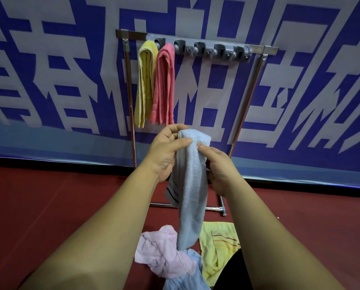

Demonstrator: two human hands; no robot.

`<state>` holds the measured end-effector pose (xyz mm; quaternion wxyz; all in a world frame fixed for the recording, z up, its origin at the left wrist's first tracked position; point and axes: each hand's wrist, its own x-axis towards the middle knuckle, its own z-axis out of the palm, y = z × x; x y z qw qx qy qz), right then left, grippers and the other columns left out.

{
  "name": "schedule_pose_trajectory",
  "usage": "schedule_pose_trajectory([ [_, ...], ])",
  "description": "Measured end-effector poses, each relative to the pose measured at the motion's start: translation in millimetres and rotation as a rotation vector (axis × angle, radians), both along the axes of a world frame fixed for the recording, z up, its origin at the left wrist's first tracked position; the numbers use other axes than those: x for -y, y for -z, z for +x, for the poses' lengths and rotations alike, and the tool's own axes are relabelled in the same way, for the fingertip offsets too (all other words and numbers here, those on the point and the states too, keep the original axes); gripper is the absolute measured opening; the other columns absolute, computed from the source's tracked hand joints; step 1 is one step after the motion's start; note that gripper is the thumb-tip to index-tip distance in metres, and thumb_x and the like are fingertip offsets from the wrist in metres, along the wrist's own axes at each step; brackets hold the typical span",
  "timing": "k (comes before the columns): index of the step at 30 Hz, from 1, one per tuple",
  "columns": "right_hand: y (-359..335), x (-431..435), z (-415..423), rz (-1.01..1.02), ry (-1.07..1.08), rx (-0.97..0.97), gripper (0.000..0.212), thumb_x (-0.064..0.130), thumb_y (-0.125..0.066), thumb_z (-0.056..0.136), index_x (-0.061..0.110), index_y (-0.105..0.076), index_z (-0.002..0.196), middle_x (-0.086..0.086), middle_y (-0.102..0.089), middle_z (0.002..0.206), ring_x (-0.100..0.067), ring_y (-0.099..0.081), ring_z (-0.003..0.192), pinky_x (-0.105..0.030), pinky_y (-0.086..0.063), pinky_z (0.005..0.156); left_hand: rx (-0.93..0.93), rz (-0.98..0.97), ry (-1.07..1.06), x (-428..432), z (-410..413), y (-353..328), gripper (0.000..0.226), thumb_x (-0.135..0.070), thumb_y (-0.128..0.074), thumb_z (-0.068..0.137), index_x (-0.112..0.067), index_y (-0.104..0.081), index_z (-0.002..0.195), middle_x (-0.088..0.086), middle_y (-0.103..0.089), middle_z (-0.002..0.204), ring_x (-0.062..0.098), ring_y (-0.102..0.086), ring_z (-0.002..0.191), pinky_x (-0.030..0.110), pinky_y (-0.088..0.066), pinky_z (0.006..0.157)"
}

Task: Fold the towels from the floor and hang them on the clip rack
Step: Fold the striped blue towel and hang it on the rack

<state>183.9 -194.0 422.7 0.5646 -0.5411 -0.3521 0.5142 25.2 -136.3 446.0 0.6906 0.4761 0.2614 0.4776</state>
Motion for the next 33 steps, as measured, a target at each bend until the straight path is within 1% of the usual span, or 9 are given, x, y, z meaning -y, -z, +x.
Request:
schedule_pose_trajectory([
  [4,1.4,4.7,2.8,-0.014,0.046,0.169,0.056,0.063,-0.083,0.074,0.015,-0.064,0.098,-0.013,-0.079,0.111,-0.032,-0.071,0.113,-0.058,-0.047,0.112,-0.057,0.005,-0.017,3.8,4.5,9.4,0.043,0.010,-0.071,0.092,-0.013,-0.062,0.126,0.011,-0.075,0.110,0.026,-0.072,0.104,0.042,-0.060,0.095],
  [9,0.1,11.8,7.0,-0.041,-0.049,0.080,0.061,0.044,-0.081,0.089,-0.005,-0.067,0.122,-0.016,-0.079,0.112,-0.031,-0.073,0.098,-0.048,-0.054,0.093,-0.093,-0.012,-0.042,5.5,6.0,13.3,0.042,0.015,-0.064,0.093,-0.014,-0.065,0.124,0.011,-0.077,0.109,0.028,-0.073,0.105,0.043,-0.061,0.092],
  [13,-5.3,14.8,6.4,-0.023,-0.085,-0.010,0.034,0.029,-0.075,0.096,0.004,-0.077,0.118,-0.020,-0.078,0.115,-0.040,-0.072,0.111,-0.051,-0.053,0.101,-0.143,0.001,-0.059,2.6,4.0,12.5,0.042,0.015,-0.061,0.095,-0.018,-0.069,0.120,0.011,-0.079,0.116,0.030,-0.074,0.112,0.044,-0.061,0.095],
  [18,-10.6,12.6,0.9,0.088,-0.049,-0.058,0.026,0.012,-0.067,0.101,0.002,-0.073,0.123,-0.023,-0.077,0.116,-0.043,-0.072,0.114,-0.053,-0.056,0.101,-0.215,0.027,-0.061,0.7,-0.2,9.4,0.047,0.016,-0.054,0.094,-0.018,-0.068,0.124,0.012,-0.080,0.115,0.025,-0.077,0.102,0.036,-0.061,0.079],
  [21,-11.7,11.6,-1.7,0.112,-0.029,-0.030,0.025,0.010,-0.063,0.103,0.004,-0.073,0.125,-0.022,-0.077,0.117,-0.041,-0.073,0.114,-0.052,-0.058,0.102,-0.206,-0.017,-0.063,-1.0,0.0,9.4,0.044,0.007,-0.059,0.097,-0.023,-0.067,0.128,0.019,-0.077,0.118,0.030,-0.075,0.097,0.046,-0.059,0.087],
  [23,-11.9,10.8,-2.2,0.096,-0.002,0.012,0.022,0.011,-0.063,0.103,0.005,-0.074,0.122,-0.020,-0.079,0.113,-0.038,-0.075,0.109,-0.053,-0.058,0.101,-0.216,-0.067,-0.016,1.2,-0.3,11.8,0.046,-0.003,-0.069,0.097,-0.026,-0.062,0.136,0.018,-0.078,0.119,0.028,-0.076,0.097,0.044,-0.060,0.089],
  [26,-14.1,9.7,0.5,0.075,0.061,0.018,0.021,0.012,-0.064,0.103,0.005,-0.075,0.119,-0.021,-0.079,0.109,-0.039,-0.077,0.104,-0.058,-0.059,0.100,-0.314,-0.081,0.083,6.3,0.2,21.2,0.065,-0.007,-0.081,0.092,-0.027,-0.052,0.146,0.014,-0.081,0.114,0.031,-0.078,0.107,0.048,-0.060,0.100],
  [31,-17.6,2.4,11.1,0.017,0.135,-0.019,0.020,0.011,-0.066,0.101,0.003,-0.073,0.118,-0.018,-0.080,0.107,-0.039,-0.076,0.106,-0.049,-0.063,0.087,-0.269,-0.111,0.140,8.0,1.8,31.4,0.066,0.002,-0.080,0.090,-0.022,-0.055,0.147,0.016,-0.079,0.117,0.028,-0.078,0.105,0.041,-0.060,0.088],
  [33,-15.6,2.2,16.6,-0.021,0.159,-0.013,0.018,0.013,-0.067,0.101,0.003,-0.074,0.114,-0.016,-0.081,0.101,-0.036,-0.077,0.103,-0.041,-0.063,0.077,-0.274,-0.098,0.109,7.2,3.6,34.5,0.073,0.005,-0.080,0.089,-0.022,-0.053,0.151,0.014,-0.077,0.109,0.024,-0.078,0.098,0.036,-0.058,0.084],
])
